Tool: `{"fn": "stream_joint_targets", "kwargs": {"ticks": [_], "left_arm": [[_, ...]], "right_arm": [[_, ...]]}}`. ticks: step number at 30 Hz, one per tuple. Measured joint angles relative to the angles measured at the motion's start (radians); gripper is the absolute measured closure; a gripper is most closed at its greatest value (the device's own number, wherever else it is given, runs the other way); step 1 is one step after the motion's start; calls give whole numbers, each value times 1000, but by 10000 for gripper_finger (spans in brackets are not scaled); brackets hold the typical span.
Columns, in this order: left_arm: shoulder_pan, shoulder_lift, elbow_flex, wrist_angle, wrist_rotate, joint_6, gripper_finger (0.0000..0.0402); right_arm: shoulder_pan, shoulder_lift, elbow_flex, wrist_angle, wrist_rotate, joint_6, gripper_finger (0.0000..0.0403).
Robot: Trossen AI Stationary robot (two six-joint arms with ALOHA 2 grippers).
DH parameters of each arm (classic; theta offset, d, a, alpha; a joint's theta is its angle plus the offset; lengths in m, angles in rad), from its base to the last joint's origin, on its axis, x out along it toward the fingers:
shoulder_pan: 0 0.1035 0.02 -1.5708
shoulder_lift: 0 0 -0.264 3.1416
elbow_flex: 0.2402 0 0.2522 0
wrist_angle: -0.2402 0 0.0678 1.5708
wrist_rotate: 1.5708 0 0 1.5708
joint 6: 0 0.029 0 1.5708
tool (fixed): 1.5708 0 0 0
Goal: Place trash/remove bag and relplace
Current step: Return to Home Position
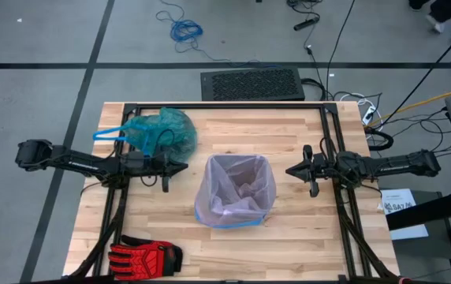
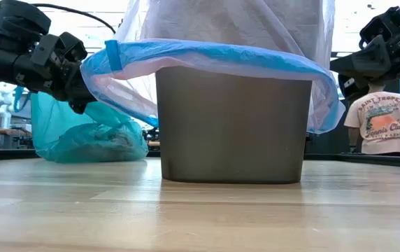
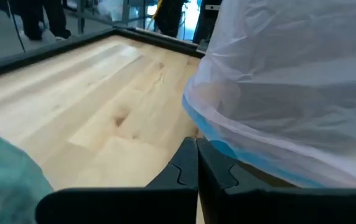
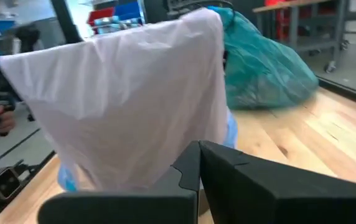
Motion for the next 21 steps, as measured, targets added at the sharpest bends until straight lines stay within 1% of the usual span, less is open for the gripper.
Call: {"fn": "stream_joint_targets", "kwargs": {"ticks": [2,4,7,9,10,12,13,17,21], "left_arm": [[11,0,0,21,18,36,402],[18,-24,0,7,47,50,402],[19,-107,0,-83,72,47,402],[19,-158,0,-153,72,45,402],[19,-187,0,-172,71,45,402],[19,-250,0,-214,70,48,402],[19,-284,0,-245,69,50,402],[19,-431,0,-400,5,71,402],[19,-592,0,-551,-81,104,402]], "right_arm": [[-29,-18,0,-1,-49,-9,403],[-49,-51,0,-2,-106,-10,403],[-58,-128,0,-12,-134,-20,403],[-60,-184,1,-62,-124,-31,403],[-60,-211,1,-108,-100,-32,403],[-60,-218,10,-178,-59,-28,403],[-60,-218,17,-195,-57,-30,403],[-60,-221,49,-243,-40,-66,403],[-60,-221,83,-316,4,-105,403]]}}
